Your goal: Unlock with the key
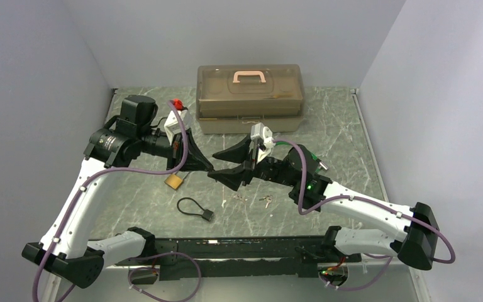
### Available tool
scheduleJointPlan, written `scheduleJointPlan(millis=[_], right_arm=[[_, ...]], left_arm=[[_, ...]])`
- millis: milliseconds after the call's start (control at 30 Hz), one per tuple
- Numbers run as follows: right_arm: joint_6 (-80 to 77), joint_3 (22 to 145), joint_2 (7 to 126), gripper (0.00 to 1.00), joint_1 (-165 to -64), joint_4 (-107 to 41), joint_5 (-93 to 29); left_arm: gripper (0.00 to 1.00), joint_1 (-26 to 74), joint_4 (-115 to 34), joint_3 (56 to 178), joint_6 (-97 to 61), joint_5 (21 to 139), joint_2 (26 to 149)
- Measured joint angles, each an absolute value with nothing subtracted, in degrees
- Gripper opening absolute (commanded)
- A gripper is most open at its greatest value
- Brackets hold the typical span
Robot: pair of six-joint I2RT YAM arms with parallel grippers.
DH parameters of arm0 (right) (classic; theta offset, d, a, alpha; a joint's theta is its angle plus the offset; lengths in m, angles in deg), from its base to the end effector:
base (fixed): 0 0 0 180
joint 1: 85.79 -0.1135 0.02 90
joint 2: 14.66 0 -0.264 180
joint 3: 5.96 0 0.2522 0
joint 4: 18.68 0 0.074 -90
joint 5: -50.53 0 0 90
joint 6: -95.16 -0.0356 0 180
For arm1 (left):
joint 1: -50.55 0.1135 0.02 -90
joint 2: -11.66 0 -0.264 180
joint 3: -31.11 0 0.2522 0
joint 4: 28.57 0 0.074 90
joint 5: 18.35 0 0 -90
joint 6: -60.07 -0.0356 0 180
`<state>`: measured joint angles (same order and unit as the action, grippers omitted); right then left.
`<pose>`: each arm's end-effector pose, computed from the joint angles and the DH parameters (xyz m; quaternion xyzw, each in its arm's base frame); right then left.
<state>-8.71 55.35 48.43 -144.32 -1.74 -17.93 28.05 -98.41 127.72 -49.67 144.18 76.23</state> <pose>0.1225 0.2252 0.3691 -0.3641 0.4958 0.5524 0.5625 0.1601 -0.1031 0.4338 0.5037 0.5817 -0.5396 0.3418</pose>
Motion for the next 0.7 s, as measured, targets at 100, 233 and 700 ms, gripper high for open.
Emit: scheduleJointPlan(millis=[100,233,700], right_arm=[[-8.9,55.3,48.4,0.52,-144.3,-1.4,-18.0],[-9.5,55.3,48.4,0.39,-144.0,-1.1,-17.6],[-11.9,55.0,48.1,0.47,-142.7,-1.6,-16.4]], left_arm=[[0.00,28.1,-97.9,127.7,-49.2,144.5,76.2],[0.00,28.1,-97.3,127.7,-48.8,144.8,76.2],[0.00,28.4,-96.6,127.7,-48.6,144.9,76.2]])
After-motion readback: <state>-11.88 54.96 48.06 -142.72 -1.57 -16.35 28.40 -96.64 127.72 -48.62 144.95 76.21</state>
